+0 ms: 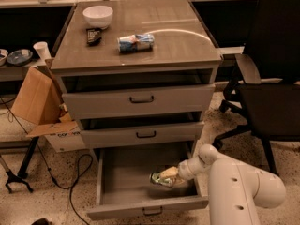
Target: Place green can into bottom drawer
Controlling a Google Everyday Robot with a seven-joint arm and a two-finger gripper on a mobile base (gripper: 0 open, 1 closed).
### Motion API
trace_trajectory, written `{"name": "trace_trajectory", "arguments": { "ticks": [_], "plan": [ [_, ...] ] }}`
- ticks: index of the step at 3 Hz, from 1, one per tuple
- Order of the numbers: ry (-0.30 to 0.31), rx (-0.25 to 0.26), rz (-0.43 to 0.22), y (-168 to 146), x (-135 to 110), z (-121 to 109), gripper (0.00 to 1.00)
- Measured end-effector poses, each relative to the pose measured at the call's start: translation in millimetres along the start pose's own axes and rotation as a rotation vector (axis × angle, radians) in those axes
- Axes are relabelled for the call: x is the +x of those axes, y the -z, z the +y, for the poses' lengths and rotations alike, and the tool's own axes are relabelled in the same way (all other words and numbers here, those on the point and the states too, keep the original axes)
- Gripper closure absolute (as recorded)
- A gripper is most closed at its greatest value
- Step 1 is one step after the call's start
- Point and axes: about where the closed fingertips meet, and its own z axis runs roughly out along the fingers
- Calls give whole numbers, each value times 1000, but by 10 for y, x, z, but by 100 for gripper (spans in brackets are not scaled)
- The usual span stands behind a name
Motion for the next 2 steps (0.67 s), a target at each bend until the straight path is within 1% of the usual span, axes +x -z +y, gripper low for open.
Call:
{"name": "trace_trajectory", "arguments": {
  "ticks": [1,2],
  "plan": [
    [-26,-45,-4,-138,49,-190,59],
    [14,-73,-38,-67,59,-131,36]
  ]
}}
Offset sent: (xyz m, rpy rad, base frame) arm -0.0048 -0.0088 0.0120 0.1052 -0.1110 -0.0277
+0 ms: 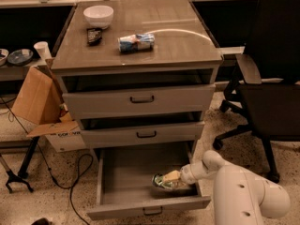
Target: Place green can into bottom drawer
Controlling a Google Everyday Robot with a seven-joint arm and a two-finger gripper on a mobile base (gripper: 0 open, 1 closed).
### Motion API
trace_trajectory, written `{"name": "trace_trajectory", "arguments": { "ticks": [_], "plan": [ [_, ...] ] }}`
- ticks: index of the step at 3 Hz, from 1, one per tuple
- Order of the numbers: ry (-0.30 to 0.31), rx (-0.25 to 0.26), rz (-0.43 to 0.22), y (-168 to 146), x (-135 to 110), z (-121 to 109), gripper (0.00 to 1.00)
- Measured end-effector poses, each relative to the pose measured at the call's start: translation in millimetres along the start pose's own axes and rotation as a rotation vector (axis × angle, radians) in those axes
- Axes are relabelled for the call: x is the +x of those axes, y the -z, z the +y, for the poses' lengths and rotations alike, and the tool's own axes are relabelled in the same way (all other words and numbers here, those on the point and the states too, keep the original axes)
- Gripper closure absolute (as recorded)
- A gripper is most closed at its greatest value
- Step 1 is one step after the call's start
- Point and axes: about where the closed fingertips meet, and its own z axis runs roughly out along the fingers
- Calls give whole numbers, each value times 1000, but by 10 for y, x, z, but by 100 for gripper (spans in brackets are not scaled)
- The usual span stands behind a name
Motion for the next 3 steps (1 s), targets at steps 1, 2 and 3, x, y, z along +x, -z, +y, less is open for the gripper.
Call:
{"name": "trace_trajectory", "arguments": {
  "ticks": [1,2,3],
  "plan": [
    [53,-12,-12,77,0,182,12],
    [80,-17,-10,96,-8,299,0],
    [80,-17,-10,96,-8,299,0]
  ]
}}
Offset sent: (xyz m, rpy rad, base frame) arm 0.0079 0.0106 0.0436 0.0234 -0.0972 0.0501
